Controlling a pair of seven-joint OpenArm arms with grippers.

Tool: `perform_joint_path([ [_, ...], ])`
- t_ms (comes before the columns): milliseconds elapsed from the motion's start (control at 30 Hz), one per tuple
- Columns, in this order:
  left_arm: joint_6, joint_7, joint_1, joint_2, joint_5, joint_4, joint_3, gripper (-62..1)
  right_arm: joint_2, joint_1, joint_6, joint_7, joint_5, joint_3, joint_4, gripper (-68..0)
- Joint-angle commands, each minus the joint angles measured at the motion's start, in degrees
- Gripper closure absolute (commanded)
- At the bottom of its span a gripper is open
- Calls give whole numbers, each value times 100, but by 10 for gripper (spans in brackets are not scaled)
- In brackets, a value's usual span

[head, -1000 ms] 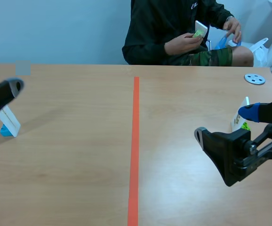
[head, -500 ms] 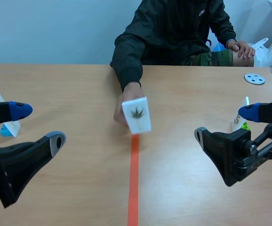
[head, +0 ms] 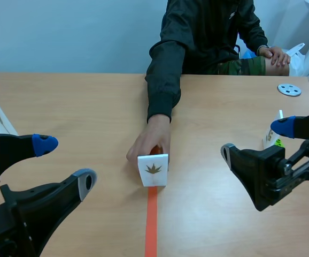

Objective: Sort the leaf by its shape. The table is split by an orange tape line. A compound leaf with several leaflets goes to the left side, a simple leaf with one blade goes to the right side. Return to the home posture when a red brick is placed on the table.

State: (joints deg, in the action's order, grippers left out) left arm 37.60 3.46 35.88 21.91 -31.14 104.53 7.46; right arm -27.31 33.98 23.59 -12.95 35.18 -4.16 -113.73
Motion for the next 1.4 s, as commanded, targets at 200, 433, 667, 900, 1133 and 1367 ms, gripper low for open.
perform_joint_path([
  [200, -149, -85, -70, -13, 114, 63, 35, -623, -46, -83, 4, 81, 92, -44, -13, -679],
  [433, -214, -107, -101, -13, 568, 63, 9, -623, -46, -83, 4, 81, 129, -44, -13, -679],
  [667, -234, -105, -356, -13, 1123, -98, -278, -623, -46, -83, 4, 81, 129, -44, -13, -679],
  [900, -354, -219, -841, -13, 1392, -702, -796, -623, -46, -83, 2, 83, 127, -44, -13, -679],
  [1133, -546, -813, -1495, -15, 1967, -1674, -1276, -623, -46, -83, 2, 81, 127, -44, -13, -679],
  [1367, -730, -1467, -2111, -48, 2470, -2546, -1735, -623, -46, -83, 2, 83, 127, -44, -13, -679],
])
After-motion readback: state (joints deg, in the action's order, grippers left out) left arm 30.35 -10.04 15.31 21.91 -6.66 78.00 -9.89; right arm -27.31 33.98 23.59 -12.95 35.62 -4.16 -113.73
